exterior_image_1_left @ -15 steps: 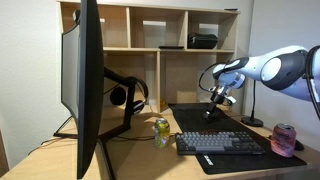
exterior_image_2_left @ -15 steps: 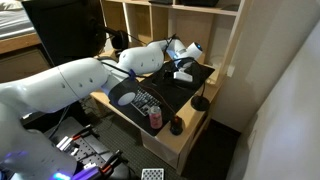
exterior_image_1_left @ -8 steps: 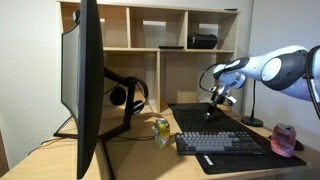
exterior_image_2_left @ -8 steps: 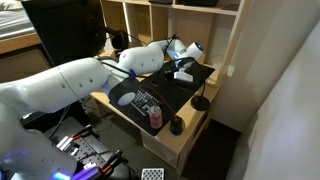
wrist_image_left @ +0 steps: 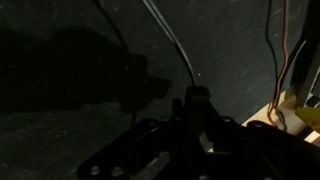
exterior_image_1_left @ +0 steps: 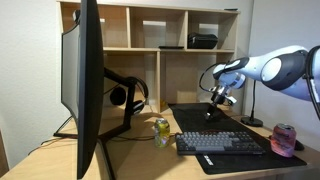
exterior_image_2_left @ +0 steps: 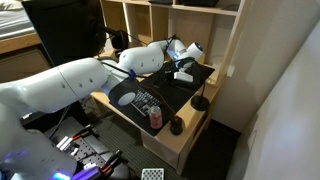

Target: Turn on the desk lamp

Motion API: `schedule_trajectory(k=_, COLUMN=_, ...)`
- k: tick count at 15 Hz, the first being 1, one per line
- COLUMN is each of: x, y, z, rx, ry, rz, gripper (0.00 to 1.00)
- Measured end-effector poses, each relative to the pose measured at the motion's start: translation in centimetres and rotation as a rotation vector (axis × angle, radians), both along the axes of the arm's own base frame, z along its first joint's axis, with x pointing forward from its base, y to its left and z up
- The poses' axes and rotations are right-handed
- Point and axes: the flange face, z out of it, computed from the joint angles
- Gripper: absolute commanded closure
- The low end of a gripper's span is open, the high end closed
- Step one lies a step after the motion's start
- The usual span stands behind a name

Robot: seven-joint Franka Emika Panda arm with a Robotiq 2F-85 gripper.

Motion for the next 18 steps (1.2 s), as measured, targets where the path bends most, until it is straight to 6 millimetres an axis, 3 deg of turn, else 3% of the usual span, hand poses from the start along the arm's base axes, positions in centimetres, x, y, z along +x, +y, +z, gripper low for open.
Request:
schedule_trajectory(k=6, x=-0.09, y=0.05, z=-0.31, rx=-0.042, ry=0.015, rz=0.005, gripper=0.04)
schedule_trajectory(k=7, x=-0.09, y=0.08, z=-0.35, rx=-0.048, ry=0.016, rz=0.007, gripper=0.47)
schedule_trajectory(k=9, x=-0.11, y=0.09, z=-0.43, rx=-0.059, ry=0.019, rz=0.012, gripper=0.44)
schedule_trajectory(k=16, x=-0.19, y=-0.04, z=-0.62, rx=-0.090, ry=0.025, rz=0.020, gripper=0.92)
schedule_trajectory(k=18, x=-0.20, y=-0.04, z=-0.66, rx=-0.095, ry=0.026, rz=0.022, gripper=1.00)
